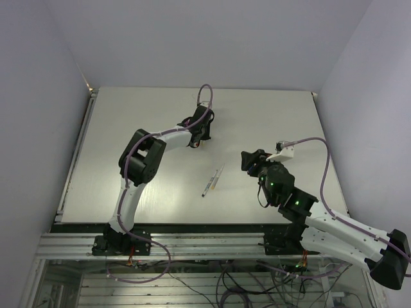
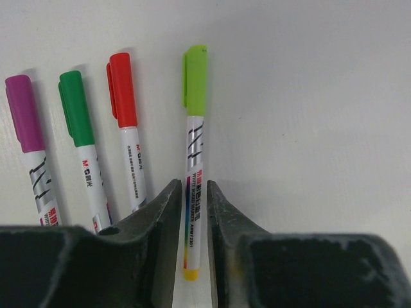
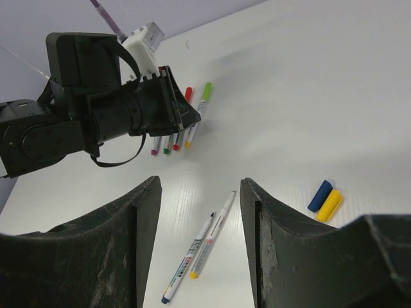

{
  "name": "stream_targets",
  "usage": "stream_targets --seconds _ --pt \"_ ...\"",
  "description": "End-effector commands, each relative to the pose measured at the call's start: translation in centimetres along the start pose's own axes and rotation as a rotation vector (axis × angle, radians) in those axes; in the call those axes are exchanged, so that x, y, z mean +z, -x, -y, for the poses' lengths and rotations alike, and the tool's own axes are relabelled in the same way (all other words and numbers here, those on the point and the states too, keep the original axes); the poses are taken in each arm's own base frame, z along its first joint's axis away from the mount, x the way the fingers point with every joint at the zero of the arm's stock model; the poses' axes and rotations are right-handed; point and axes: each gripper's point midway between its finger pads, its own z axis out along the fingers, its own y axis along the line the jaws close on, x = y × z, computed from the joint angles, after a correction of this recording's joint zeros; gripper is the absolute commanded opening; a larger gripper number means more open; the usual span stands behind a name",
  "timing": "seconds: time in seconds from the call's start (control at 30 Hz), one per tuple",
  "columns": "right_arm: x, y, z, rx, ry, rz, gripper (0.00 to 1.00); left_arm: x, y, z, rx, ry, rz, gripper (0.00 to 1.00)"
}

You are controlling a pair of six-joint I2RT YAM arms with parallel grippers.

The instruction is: Insert the pens into the pen caps

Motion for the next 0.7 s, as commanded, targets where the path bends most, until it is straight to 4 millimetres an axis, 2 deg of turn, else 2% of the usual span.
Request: stream_targets --seconds 0.0,0.23,0.27,0.37,0.4,0.57,0.67 --pt "0.1 0.3 0.1 -0.008 -0.004 0.02 0.52 -2.2 4.3 0.9 -0.007 -0.035 0.08 0.32" --pt "0.0 1.0 0.8 -0.009 -0.039 0.05 0.54 -5.0 7.1 2.0 -0.023 -0.093 0.151 0.36" --pt "0.1 1.2 1.0 -0.002 -0.055 0.059 0.57 -5.6 7.6 2.1 -0.024 -0.099 0.164 0.36" --pt "-0.1 2.0 2.1 0.047 -0.121 0.099 0.77 -7.0 8.7 2.3 -0.021 -0.118 0.189 0.36" --pt "-0.2 2.3 2.4 0.066 -0.139 0.114 0.81 -7.6 8.9 2.5 -0.016 -0.126 0.196 0.36" --pt "-0.7 3.3 3.7 0.094 -0.195 0.152 0.86 -10.6 8.4 3.1 0.016 -0.156 0.229 0.37" --pt "-0.7 3.4 4.1 0.062 -0.213 0.153 0.85 -12.5 6.6 3.3 0.035 -0.164 0.231 0.38"
